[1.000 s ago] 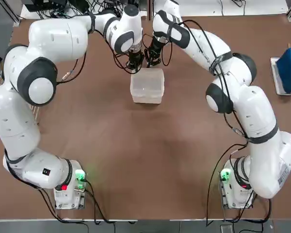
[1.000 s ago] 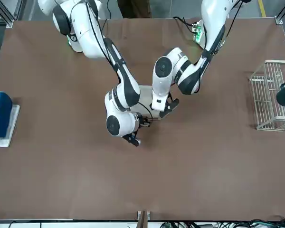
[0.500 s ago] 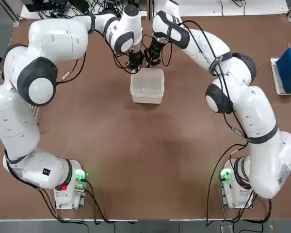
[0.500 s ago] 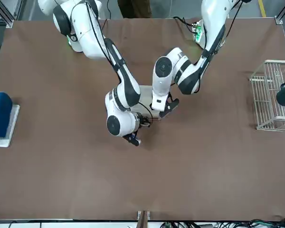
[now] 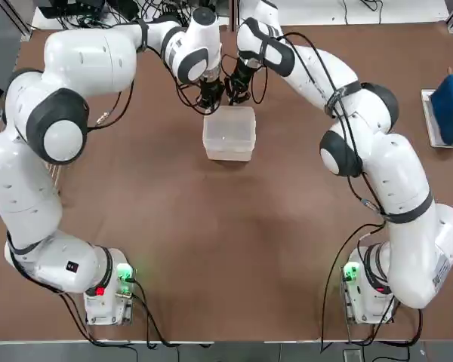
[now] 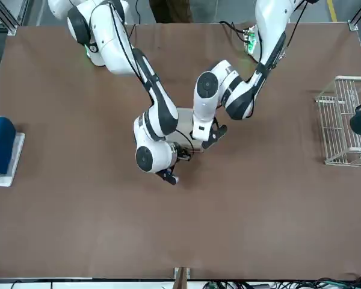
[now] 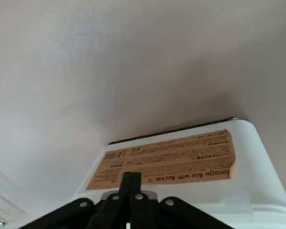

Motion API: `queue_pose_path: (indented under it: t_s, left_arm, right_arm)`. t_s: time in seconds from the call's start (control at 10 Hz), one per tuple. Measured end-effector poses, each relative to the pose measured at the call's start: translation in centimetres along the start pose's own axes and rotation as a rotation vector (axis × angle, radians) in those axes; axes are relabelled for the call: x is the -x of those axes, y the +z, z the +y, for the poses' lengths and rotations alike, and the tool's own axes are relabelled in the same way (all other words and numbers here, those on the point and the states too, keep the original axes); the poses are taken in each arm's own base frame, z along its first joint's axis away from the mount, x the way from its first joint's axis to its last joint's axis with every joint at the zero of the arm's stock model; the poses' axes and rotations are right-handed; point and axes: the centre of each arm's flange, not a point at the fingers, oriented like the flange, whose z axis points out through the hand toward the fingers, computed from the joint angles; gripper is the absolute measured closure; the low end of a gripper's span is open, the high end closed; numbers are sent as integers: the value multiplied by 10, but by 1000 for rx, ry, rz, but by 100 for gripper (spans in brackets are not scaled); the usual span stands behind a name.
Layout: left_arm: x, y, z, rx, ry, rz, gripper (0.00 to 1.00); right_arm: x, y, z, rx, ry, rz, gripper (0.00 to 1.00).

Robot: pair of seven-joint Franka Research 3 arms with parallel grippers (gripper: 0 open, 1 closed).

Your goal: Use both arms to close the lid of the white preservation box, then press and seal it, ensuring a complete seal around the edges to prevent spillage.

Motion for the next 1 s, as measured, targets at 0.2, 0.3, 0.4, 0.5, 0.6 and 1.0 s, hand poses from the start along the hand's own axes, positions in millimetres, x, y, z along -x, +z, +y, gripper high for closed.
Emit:
queue_pose_path:
  t_s: [0.2, 0.3, 0.4, 0.5, 0.6, 1.0]
  left_arm:
    - [0, 0, 0, 0, 0, 0, 99]
    - [0, 0, 0, 0, 0, 0, 99]
    - [0, 0, 0, 0, -1, -1, 99]
    - [0, 0, 0, 0, -1, -1, 99]
    - [0, 0, 0, 0, -1, -1, 99]
    - [-2, -1, -1, 3, -6, -7, 99]
  right_arm:
    - [0, 0, 0, 1, 1, 0, 99]
    - [1, 1, 0, 3, 1, -1, 99]
    - [3, 5, 1, 12, 1, -9, 99]
    - [3, 6, 1, 13, 1, -8, 99]
    - [3, 6, 1, 13, 2, -8, 99]
    - [3, 5, 0, 11, 1, -7, 99]
